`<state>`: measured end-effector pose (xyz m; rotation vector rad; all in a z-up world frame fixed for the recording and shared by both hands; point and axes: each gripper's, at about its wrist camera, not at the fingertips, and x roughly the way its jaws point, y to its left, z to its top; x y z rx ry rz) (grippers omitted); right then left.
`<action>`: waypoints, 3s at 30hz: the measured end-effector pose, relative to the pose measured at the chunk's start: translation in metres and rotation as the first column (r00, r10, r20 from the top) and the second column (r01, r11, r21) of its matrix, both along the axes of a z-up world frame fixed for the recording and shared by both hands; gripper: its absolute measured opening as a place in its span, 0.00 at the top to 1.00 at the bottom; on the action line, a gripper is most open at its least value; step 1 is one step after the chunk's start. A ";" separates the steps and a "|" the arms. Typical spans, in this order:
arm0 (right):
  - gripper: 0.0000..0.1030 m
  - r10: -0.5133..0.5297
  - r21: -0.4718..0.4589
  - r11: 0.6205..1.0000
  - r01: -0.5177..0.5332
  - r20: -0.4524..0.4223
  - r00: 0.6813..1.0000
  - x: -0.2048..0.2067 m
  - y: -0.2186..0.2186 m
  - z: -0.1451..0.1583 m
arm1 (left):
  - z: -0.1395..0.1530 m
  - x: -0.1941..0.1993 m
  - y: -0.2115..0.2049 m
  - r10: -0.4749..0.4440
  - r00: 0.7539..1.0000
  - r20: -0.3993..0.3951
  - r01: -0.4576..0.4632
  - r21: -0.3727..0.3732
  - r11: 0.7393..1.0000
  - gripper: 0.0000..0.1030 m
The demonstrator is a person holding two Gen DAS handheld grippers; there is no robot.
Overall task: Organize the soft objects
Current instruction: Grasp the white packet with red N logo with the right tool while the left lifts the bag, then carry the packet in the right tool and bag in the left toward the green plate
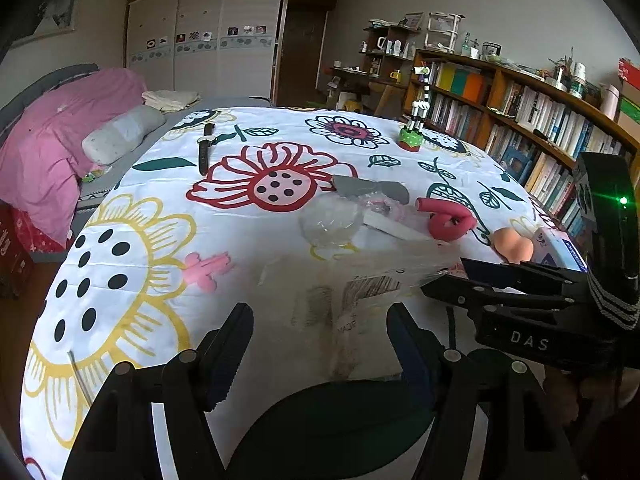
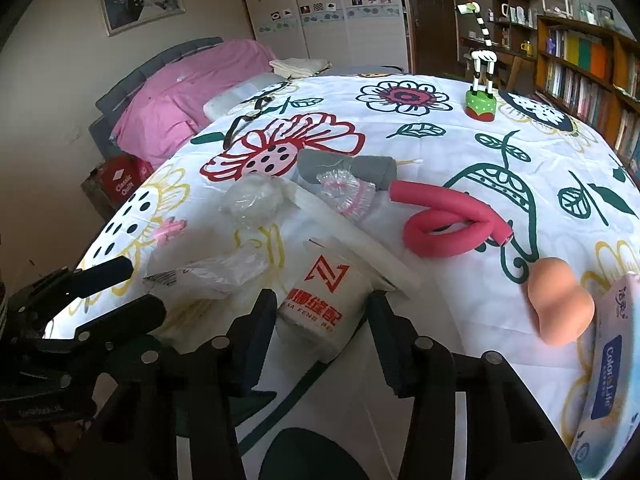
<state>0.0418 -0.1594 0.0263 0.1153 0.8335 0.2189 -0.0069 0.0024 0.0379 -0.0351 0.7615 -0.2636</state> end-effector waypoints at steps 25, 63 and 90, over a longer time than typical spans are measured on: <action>0.53 -0.056 0.067 0.996 0.052 0.058 0.997 -0.042 -0.028 0.017 | -0.009 0.015 -0.024 -0.053 0.998 -0.037 0.053 -0.007 0.999 0.83; 0.53 -0.183 0.148 0.976 0.163 0.134 0.974 -0.113 -0.087 0.038 | 0.031 -0.011 -0.047 -0.090 0.995 0.033 0.092 -0.054 0.994 0.85; 0.53 -0.264 0.145 0.960 0.241 0.173 0.949 -0.146 -0.120 0.054 | 0.031 -0.021 -0.087 -0.165 0.986 0.035 0.166 -0.010 0.986 0.85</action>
